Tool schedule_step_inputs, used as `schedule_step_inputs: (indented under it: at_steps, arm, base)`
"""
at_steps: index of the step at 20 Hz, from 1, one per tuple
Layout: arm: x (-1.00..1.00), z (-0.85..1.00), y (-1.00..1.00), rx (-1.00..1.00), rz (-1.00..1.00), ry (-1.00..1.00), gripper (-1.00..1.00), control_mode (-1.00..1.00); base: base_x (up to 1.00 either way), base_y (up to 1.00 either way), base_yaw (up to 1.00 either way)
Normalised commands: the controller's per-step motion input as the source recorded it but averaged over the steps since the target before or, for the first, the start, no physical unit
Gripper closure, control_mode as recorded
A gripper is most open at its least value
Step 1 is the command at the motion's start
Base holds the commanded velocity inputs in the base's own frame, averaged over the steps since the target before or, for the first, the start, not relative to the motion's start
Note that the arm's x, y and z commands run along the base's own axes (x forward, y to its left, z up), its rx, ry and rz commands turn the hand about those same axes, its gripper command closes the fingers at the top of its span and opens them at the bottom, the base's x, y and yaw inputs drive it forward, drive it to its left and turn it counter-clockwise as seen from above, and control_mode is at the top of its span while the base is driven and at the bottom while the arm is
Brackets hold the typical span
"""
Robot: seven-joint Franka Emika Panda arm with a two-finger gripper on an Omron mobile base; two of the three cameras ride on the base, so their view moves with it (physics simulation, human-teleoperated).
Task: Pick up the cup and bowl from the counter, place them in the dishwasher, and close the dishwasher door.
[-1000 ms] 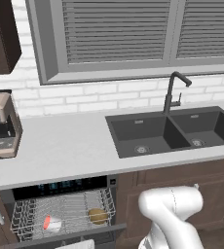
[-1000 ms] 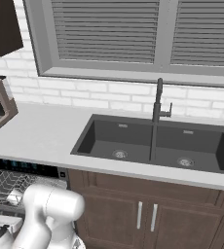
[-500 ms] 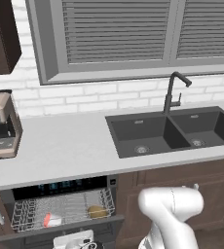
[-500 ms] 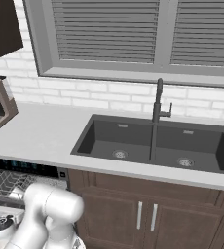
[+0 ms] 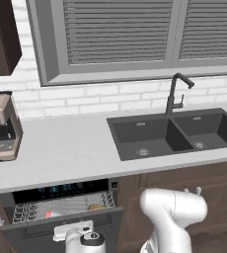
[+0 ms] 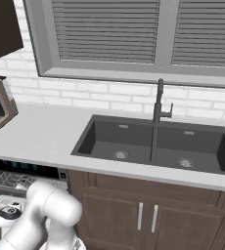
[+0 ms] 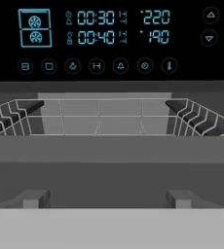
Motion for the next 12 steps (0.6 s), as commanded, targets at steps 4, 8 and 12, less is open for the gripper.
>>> schedule_step_inputs:
  at_steps: [4, 8, 12]
  arm:
    - [1.00, 0.00, -0.64, 0.07, 0.00, 0.00, -1.00, -1.00]
    - [1.00, 0.00, -0.63, 0.06, 0.00, 0.00, -1.00, -1.00]
    - [0.94, 0.00, -0.61, 0.03, 0.00, 0.00, -1.00, -1.00]
  base:
    - [0.00, 0.00, 0.00]
    - [0.00, 0.00, 0.00]
    - [0.00, 0.00, 0.00]
